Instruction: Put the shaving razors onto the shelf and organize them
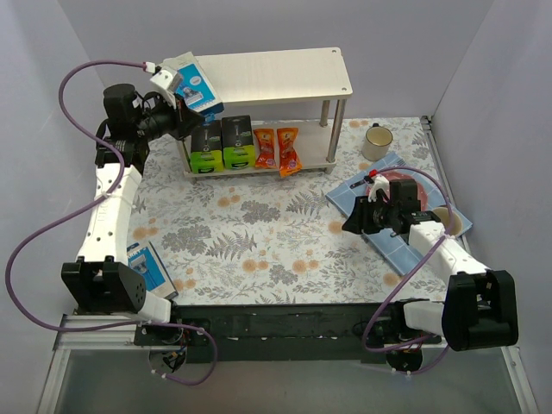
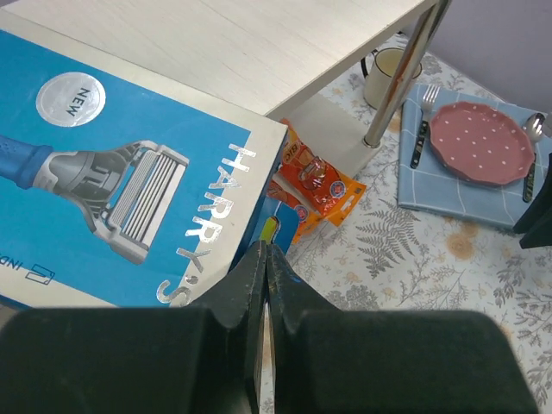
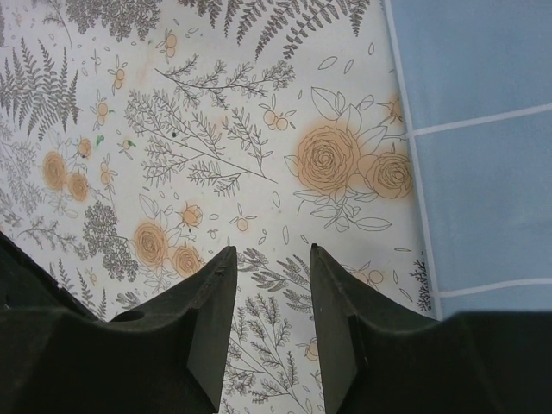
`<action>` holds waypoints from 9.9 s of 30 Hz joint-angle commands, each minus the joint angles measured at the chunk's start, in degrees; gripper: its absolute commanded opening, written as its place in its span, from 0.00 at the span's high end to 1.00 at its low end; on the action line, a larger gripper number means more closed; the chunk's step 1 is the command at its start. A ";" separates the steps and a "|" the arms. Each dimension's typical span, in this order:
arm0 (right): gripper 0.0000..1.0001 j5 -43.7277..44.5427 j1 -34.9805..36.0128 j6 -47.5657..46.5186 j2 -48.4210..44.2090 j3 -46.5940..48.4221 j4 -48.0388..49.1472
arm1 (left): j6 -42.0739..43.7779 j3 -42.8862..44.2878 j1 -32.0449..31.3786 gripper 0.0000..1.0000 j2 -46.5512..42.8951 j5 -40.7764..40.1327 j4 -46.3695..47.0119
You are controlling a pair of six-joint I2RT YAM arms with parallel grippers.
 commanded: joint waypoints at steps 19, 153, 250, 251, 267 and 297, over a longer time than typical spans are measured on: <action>0.53 -1.85 -2.34 1.18 1.06 -0.73 3.76 | 10.68 2.14 0.08 1.00 -2.09 -16.48 -0.95; 0.41 -10.64 3.26 -1.19 8.97 11.56 4.99 | 31.96 -45.22 35.32 0.35 -3.95 -16.57 -42.79; 0.50 1.22 35.81 25.44 42.38 22.84 15.03 | -38.35 -61.83 -2.03 0.19 -0.07 9.79 15.90; 0.51 1.22 35.63 25.00 41.76 21.78 15.01 | -39.05 -64.11 -2.03 0.19 -1.21 10.49 17.23; 0.53 -1.68 34.05 21.13 40.61 16.50 15.81 | -49.34 -71.69 -2.29 0.22 4.84 14.37 45.37; 0.73 -12.39 25.87 13.31 32.00 6.91 20.02 | -51.01 -65.19 -8.44 0.21 6.08 7.51 36.67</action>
